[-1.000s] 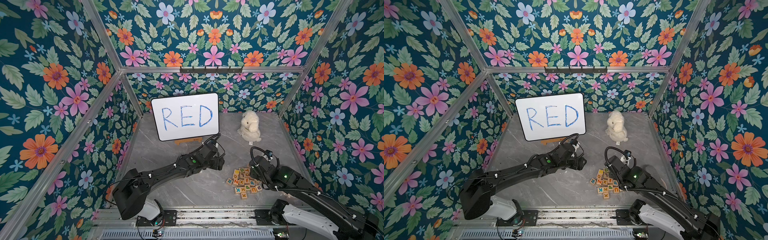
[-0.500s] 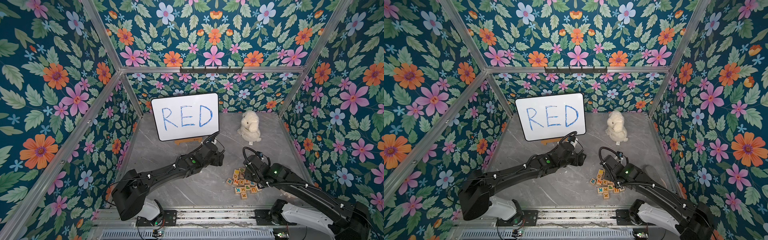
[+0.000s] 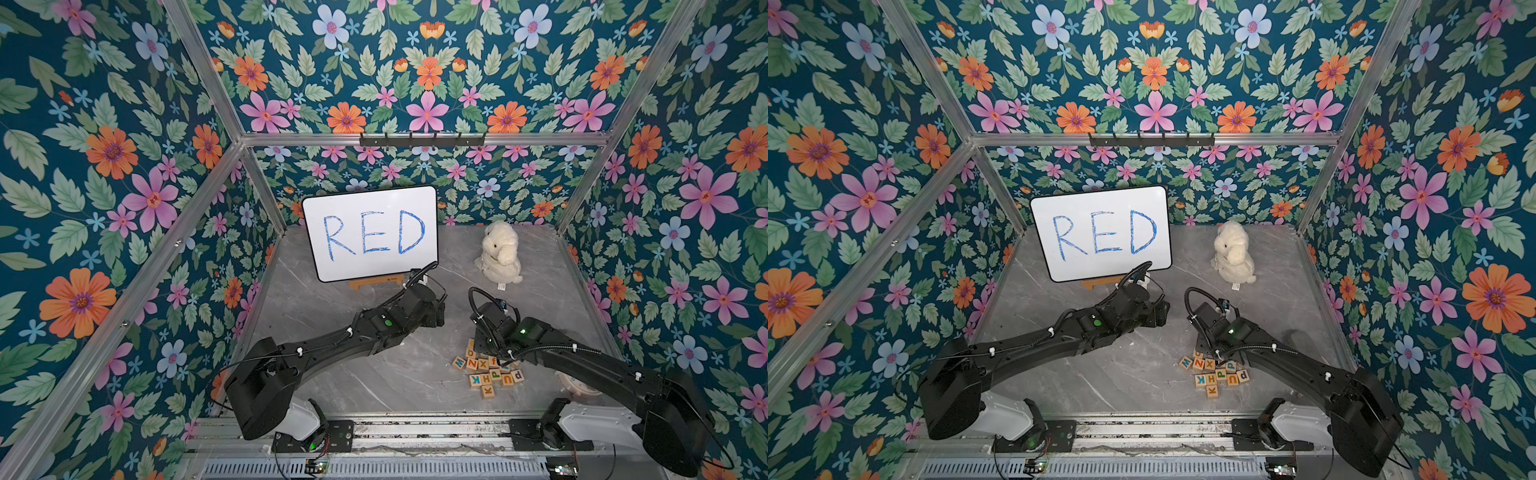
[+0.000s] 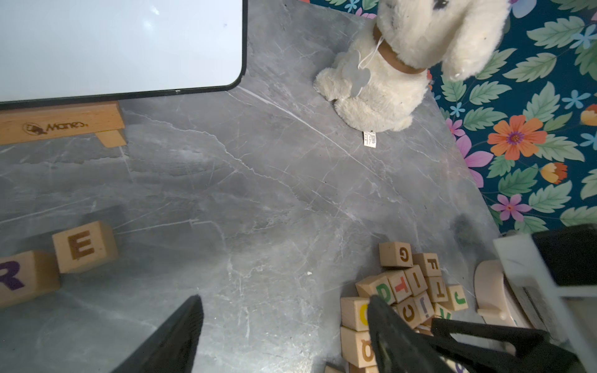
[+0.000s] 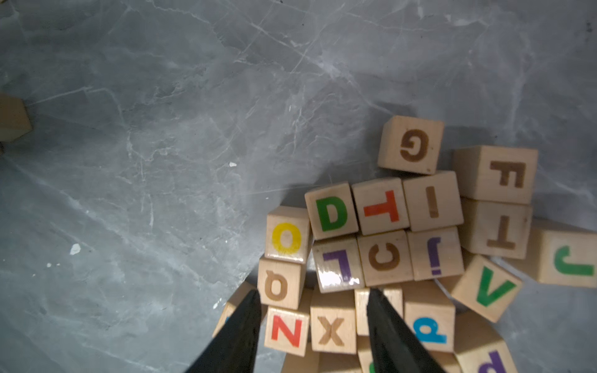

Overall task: Assemble the uppercase word "red" with letter blocks
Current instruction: Pick up the letter block from the center of the board.

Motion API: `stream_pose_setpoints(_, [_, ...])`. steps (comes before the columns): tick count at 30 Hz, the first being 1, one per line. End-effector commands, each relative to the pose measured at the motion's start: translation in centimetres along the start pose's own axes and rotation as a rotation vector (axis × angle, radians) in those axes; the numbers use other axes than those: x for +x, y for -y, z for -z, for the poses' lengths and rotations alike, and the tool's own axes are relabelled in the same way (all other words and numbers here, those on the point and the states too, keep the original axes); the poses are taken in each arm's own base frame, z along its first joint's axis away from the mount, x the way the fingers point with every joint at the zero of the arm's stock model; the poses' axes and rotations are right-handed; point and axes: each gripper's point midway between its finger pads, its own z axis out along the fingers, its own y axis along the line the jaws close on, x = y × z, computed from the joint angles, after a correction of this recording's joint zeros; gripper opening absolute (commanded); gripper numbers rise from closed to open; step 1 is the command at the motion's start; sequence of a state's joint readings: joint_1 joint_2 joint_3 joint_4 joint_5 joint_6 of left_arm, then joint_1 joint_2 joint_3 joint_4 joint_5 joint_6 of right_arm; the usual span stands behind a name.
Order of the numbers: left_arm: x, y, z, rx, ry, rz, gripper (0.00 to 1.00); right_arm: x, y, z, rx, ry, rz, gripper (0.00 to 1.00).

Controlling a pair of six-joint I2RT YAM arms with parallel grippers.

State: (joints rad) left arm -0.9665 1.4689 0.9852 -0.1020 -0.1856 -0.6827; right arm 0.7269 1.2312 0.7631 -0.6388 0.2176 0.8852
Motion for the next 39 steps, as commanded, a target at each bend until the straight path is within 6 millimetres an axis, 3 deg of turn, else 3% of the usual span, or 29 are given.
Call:
stream_pose_setpoints(1, [-0.2, -1.2, 0.2, -0.057, 0.015, 0.016, 0.82, -1.2, -0.6, -0.5, -0.012, 0.042, 0.017, 0.48])
stream_pose_setpoints(4, [-0.1, -1.5, 0.2, -0.074, 0.016, 0.014, 0.82, -1.4, -0.2, -0.8, 0.01, 0.045, 0.011, 0.42])
stream_pose_setpoints(16, [0.6, -2.3, -0.1, -0.101, -0.002, 0.039, 0.83, -1.3, 0.4, -3.0, 0.061, -0.007, 0.022, 0.42])
stream_pose_setpoints(31, [0.9, -2.9, 0.0, -0.125, -0.008, 0.041, 0.83, -0.8, 1.8, -4.2, 0.146, -0.021, 0.002, 0.45])
stream_pose_setpoints(39, [1.0, -3.0, 0.1, -0.132, -0.013, 0.041, 0.83, -0.6, 1.5, -4.9, 0.151, -0.037, -0.013, 0.45])
